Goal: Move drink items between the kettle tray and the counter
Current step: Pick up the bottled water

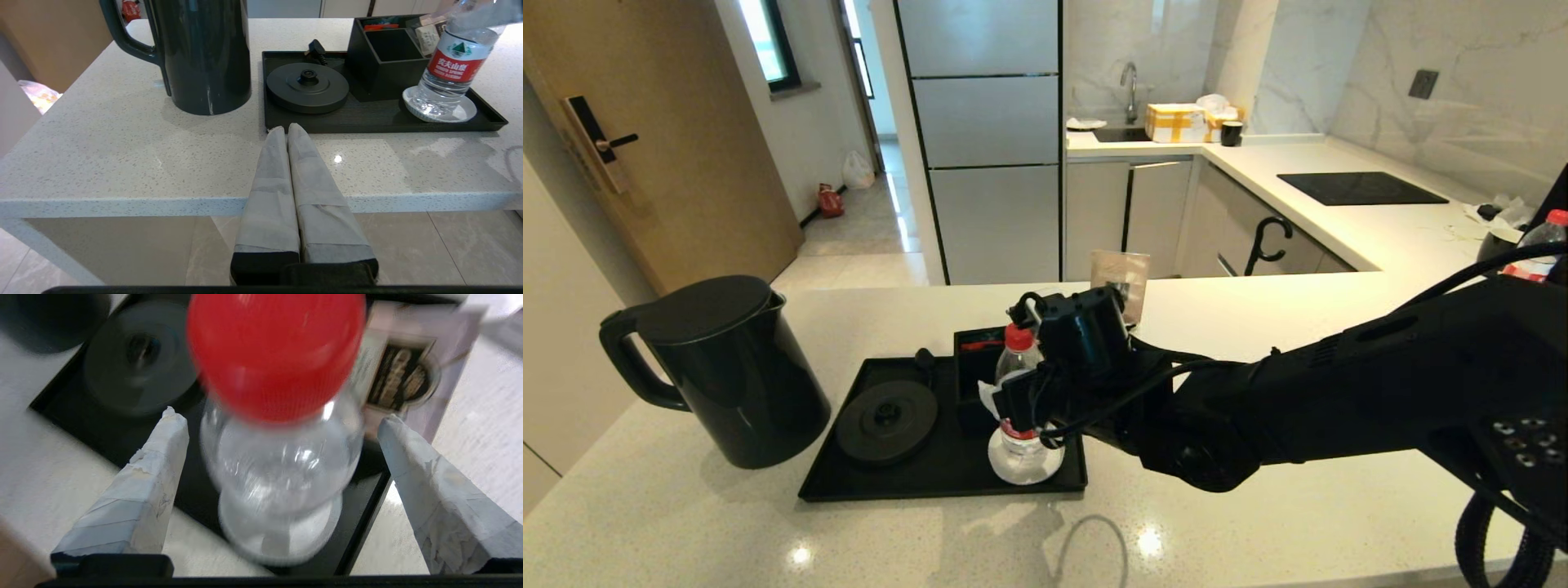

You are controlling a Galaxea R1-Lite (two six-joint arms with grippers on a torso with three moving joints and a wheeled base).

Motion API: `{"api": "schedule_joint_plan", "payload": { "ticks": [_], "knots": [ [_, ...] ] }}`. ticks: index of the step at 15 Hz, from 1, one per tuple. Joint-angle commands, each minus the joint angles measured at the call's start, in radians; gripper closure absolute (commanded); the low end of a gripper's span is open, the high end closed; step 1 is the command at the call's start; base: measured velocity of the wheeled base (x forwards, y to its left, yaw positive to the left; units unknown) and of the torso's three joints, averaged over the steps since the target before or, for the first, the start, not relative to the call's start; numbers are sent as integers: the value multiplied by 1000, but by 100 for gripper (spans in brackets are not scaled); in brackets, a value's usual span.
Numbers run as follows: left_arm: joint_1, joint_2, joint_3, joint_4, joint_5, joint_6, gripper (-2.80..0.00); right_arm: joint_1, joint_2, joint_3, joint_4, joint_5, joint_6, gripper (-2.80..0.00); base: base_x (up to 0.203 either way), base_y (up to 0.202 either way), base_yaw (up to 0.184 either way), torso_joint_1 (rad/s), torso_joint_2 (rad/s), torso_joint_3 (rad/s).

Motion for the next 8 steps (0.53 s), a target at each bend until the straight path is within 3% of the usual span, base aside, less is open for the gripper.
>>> {"api": "schedule_joint_plan", "payload": {
  "ticks": [1,6,7,8],
  "knots": [
    [0,1,0,0,0,1,0,-1,64,-34,-39,-67,-9,-280,0,0,0,0,0,0],
    [0,1,0,0,0,1,0,-1,87,-51,-51,-83,-18,-280,0,0,0,0,0,0],
    [0,1,0,0,0,1,0,1,87,-51,-51,-84,-21,0,0,0,0,0,0,0],
    [0,1,0,0,0,1,0,1,83,-51,-51,-86,-21,0,0,0,0,0,0,0]
  ]
}}
